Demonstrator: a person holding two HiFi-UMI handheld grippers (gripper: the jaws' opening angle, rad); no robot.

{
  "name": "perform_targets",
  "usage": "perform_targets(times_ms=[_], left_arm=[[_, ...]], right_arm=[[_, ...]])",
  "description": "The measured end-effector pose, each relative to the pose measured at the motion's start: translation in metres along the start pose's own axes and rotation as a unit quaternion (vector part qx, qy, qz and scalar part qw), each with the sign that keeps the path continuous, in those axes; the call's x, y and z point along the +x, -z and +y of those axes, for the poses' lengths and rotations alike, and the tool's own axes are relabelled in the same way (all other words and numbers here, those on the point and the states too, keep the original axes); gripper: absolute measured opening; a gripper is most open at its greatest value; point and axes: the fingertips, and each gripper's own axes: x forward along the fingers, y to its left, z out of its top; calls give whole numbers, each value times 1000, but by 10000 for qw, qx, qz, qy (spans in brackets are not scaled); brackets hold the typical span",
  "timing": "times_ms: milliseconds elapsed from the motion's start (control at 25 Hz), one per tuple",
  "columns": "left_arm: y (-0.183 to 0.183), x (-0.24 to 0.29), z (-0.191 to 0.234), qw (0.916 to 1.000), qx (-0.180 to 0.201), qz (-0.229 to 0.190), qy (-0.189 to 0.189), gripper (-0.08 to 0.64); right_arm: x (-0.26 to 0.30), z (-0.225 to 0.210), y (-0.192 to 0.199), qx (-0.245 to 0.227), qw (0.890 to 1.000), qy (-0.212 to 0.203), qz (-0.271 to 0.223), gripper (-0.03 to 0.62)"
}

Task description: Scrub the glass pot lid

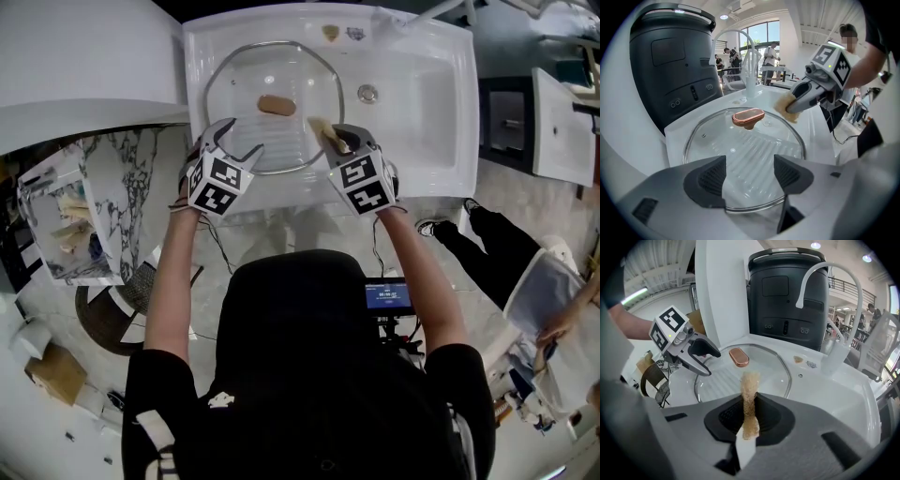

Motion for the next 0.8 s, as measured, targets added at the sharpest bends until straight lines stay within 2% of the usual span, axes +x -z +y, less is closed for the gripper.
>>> perform_targets(times_ms=[240,440,800], left_arm=[[0,0,0,9999,-10,103,41,291],[0,0,1,10000,-16,72,17,293],[0,0,0,10000,-29,81,31,293]], right_arm=[[4,-15,1,-413,9987,165,245,21],[13,-29,-3,-957,9938,338,451,21],[28,-42,-9,-1544,9845,543,630,21]])
